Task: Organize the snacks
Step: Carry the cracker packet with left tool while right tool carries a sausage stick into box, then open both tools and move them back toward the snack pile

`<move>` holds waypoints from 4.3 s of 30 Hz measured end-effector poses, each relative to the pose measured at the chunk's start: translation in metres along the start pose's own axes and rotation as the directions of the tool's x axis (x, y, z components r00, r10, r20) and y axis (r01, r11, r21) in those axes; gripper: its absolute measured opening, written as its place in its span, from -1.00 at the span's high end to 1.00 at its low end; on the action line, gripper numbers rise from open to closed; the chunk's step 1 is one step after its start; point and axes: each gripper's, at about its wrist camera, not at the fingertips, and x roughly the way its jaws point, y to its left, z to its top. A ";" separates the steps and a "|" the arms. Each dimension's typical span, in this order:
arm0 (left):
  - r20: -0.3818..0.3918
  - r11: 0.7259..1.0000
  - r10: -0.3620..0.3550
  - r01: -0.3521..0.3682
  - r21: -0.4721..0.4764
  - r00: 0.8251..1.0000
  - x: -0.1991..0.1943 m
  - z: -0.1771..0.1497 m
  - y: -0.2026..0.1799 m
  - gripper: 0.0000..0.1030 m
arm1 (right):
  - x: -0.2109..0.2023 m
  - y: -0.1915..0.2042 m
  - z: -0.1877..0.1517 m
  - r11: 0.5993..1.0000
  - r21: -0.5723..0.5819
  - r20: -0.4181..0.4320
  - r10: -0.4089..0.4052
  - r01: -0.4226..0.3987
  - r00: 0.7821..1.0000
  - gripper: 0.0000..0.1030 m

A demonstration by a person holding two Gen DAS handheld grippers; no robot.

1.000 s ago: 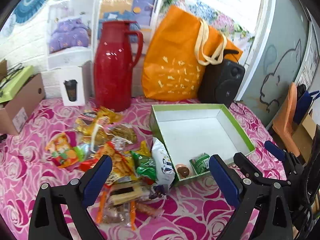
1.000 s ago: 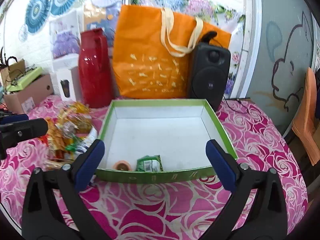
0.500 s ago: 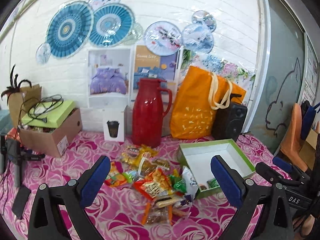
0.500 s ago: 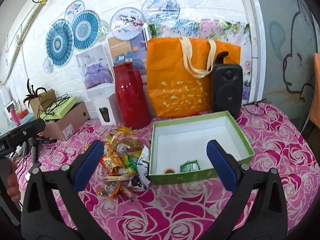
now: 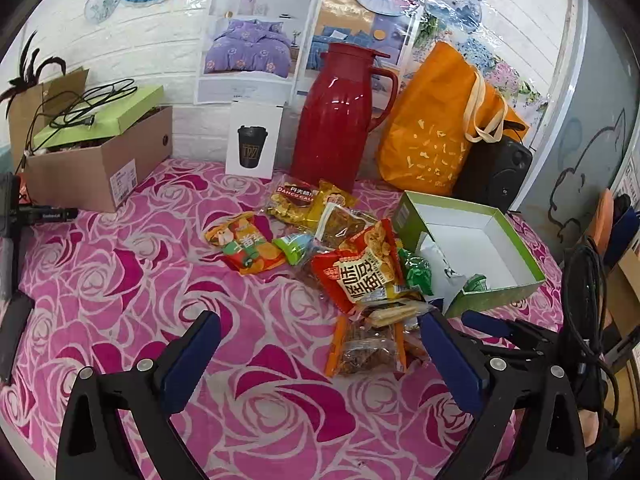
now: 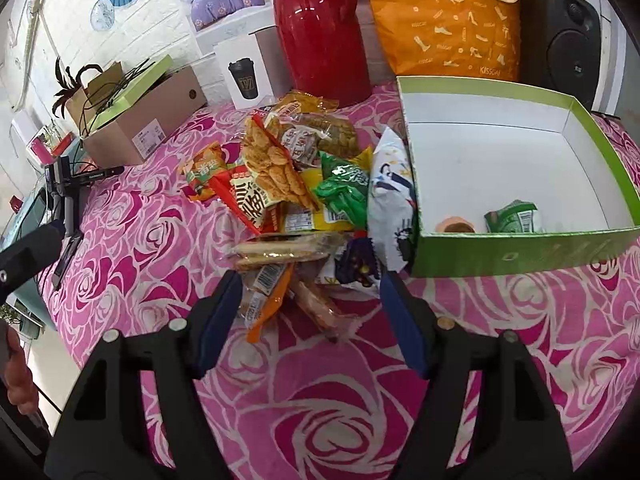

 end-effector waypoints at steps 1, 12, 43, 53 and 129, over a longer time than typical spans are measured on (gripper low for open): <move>0.000 1.000 0.000 0.000 -0.011 1.000 0.000 0.000 0.004 -0.97 | 0.005 0.005 0.002 1.000 -0.014 -0.001 -0.009 0.009 1.000 -0.41; -0.038 0.999 0.002 -0.004 -0.042 0.999 0.013 -0.001 0.022 -0.97 | 0.035 0.020 0.009 0.991 -0.101 0.007 -0.092 0.092 0.996 -0.04; -0.296 0.979 -0.193 0.202 0.001 0.936 0.109 -0.028 -0.033 -0.68 | 0.011 -0.032 -0.047 0.999 -0.031 -0.143 0.016 -0.021 0.990 0.49; -0.323 0.986 -0.158 0.169 0.008 0.933 0.136 -0.036 -0.037 -0.23 | 0.018 -0.031 -0.049 1.000 -0.006 -0.115 0.008 -0.009 0.993 0.24; -0.075 0.976 -0.122 0.134 0.171 0.990 0.138 0.073 -0.160 -1.00 | -0.060 -0.154 0.030 0.941 0.194 0.200 -0.313 0.276 0.928 -0.90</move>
